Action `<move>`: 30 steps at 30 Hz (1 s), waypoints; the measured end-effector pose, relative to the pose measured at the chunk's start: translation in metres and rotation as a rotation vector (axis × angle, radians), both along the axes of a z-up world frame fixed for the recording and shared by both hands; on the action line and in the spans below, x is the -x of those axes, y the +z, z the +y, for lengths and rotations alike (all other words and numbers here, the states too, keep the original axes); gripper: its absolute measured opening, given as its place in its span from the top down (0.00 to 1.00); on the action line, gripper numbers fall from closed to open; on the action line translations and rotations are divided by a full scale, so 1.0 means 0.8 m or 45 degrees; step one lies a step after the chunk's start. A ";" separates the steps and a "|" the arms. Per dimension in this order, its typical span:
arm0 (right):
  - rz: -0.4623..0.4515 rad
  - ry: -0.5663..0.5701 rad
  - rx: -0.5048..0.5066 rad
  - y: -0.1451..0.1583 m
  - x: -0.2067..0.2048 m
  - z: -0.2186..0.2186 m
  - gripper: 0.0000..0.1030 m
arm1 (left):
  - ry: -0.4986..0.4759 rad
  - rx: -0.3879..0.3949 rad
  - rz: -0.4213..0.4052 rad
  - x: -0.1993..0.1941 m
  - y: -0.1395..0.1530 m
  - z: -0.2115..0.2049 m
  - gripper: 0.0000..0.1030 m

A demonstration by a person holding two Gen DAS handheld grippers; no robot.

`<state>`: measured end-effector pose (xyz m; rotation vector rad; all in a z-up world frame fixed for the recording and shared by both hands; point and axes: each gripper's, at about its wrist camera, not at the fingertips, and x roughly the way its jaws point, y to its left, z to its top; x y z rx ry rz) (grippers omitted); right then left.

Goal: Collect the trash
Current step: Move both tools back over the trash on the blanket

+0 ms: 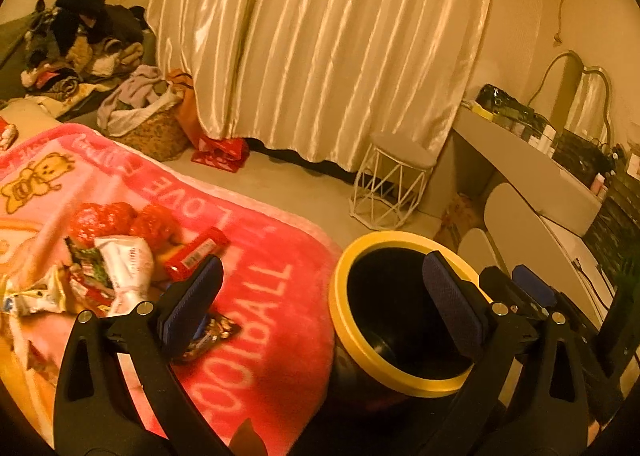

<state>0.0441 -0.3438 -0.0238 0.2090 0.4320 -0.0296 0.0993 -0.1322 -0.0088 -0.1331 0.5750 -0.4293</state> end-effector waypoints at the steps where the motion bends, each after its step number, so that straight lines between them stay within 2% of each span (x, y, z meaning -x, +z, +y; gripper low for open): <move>1: -0.004 0.008 0.004 0.001 0.000 0.004 0.20 | 0.012 0.003 -0.005 0.001 0.002 0.005 0.11; 14: -0.015 0.162 0.048 0.008 -0.004 0.065 0.16 | 0.139 0.019 -0.037 0.005 0.009 0.053 0.11; 30: 0.001 0.413 0.134 0.011 -0.020 0.165 0.13 | 0.340 0.054 -0.024 0.005 0.007 0.143 0.11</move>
